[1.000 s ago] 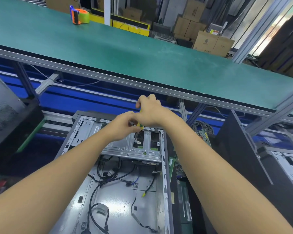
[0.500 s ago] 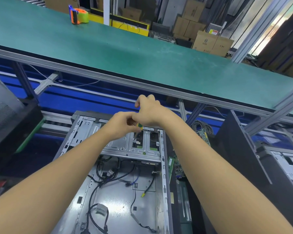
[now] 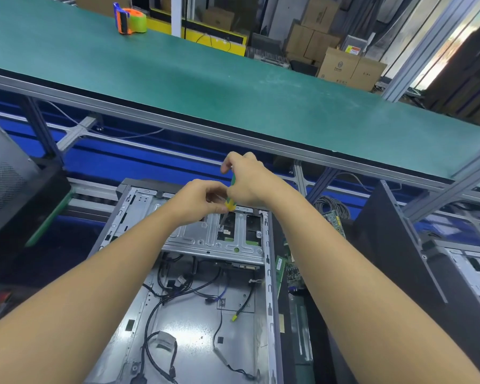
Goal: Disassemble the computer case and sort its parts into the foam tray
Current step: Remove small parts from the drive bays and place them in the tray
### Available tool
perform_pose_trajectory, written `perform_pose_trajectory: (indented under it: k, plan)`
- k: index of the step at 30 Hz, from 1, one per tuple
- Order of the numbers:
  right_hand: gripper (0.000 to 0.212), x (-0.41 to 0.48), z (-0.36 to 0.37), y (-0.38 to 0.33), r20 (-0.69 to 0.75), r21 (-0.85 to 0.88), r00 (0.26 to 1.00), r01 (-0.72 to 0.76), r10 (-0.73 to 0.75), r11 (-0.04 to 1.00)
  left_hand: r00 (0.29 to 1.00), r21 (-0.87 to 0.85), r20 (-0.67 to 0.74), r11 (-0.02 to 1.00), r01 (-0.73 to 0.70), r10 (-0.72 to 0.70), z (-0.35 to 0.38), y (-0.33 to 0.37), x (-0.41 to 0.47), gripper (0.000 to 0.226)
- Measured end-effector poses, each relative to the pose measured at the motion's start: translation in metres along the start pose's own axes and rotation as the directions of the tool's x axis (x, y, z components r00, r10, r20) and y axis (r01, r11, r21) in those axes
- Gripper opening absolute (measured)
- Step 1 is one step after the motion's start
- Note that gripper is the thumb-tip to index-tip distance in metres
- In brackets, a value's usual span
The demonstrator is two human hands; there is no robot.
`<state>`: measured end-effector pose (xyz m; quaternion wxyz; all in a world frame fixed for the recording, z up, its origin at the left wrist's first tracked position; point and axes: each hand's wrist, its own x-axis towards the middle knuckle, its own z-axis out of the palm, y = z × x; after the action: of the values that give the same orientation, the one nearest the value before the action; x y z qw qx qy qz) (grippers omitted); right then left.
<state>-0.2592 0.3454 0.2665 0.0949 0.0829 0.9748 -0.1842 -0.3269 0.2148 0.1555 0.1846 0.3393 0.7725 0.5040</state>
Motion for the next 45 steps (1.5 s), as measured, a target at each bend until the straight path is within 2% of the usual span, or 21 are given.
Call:
perform_pose_trajectory:
  k: [2,4,6,9,11,14,16,19,23,27,30,32,34,36,38,41,45]
  plan:
    - [0.038,0.000,0.002,-0.001,-0.012,0.014,0.999,-0.030,0.030,0.999,1.000,0.053,-0.002,0.998,0.028,-0.028,0.004,-0.001,0.002,0.030]
    - [0.059,-0.001,0.004,-0.002,-0.099,-0.047,0.987,-0.130,0.125,0.990,0.999,0.088,-0.009,0.995,0.039,-0.038,0.012,-0.003,0.004,0.023]
    - [0.065,0.000,0.006,-0.004,-0.197,-0.101,0.956,-0.239,0.216,0.966,0.998,0.141,-0.059,0.990,0.032,-0.024,0.018,-0.004,0.007,0.027]
    - [0.035,0.003,0.008,-0.005,-0.202,-0.097,0.966,-0.181,0.159,0.979,0.995,0.142,-0.046,0.985,0.096,-0.090,0.018,-0.010,0.005,0.048]
    - [0.017,0.004,0.006,-0.002,-0.151,-0.046,0.984,-0.100,0.092,0.994,0.991,0.223,0.022,0.967,0.121,-0.130,0.015,-0.019,-0.001,0.048]
    - [0.025,0.004,0.002,0.001,-0.042,-0.013,0.999,-0.033,0.033,0.999,0.989,0.387,0.038,0.914,0.120,-0.146,0.017,-0.033,-0.008,0.036]
    - [0.024,0.002,0.005,0.005,-0.034,0.022,0.999,-0.018,0.019,1.000,0.991,0.450,0.019,0.886,0.111,-0.134,0.022,-0.033,-0.007,0.030]
    - [0.026,0.000,0.015,0.009,-0.163,-0.017,0.986,0.023,-0.025,1.000,0.990,0.515,-0.012,0.848,0.126,-0.139,0.030,-0.029,-0.004,0.021]
    - [0.012,-0.006,0.019,0.016,-0.293,0.025,0.955,0.064,-0.054,0.998,0.990,0.555,-0.055,0.821,0.136,-0.127,0.036,-0.026,-0.004,0.015]
    - [0.011,-0.022,0.003,0.029,-0.394,0.064,0.919,0.027,0.001,0.998,0.993,0.472,-0.093,0.874,0.113,-0.078,0.049,-0.016,-0.004,0.013]
    - [0.010,-0.042,-0.016,0.049,-0.509,0.049,0.858,-0.049,0.067,0.998,0.997,0.432,0.014,0.900,0.058,-0.071,0.077,0.008,-0.002,0.011]
    - [0.011,-0.059,-0.025,0.068,-0.572,0.027,0.810,-0.134,0.125,0.991,0.988,0.405,0.154,0.913,-0.040,-0.025,0.106,0.030,-0.003,0.010]
    - [0.010,-0.077,-0.029,0.090,-0.576,0.022,0.798,-0.200,0.175,0.980,0.934,0.375,0.356,0.909,-0.182,0.040,0.145,0.051,-0.006,0.007]
    - [0.009,-0.097,-0.029,0.115,-0.551,0.042,0.799,-0.261,0.240,0.964,0.822,0.377,0.566,0.871,-0.314,0.051,0.195,0.068,-0.011,0.009]
    - [0.009,-0.118,-0.026,0.140,-0.531,0.048,0.795,-0.317,0.293,0.947,0.699,0.386,0.715,0.826,-0.410,0.013,0.245,0.075,-0.018,0.014]
    - [0.007,-0.144,-0.020,0.168,-0.495,0.055,0.805,-0.346,0.326,0.937,0.573,0.407,0.816,0.785,-0.467,-0.082,0.299,0.066,-0.028,0.017]
    - [0.011,-0.166,-0.013,0.191,-0.460,0.069,0.821,-0.348,0.340,0.935,0.515,0.461,0.834,0.762,-0.455,-0.198,0.331,0.046,-0.034,0.017]
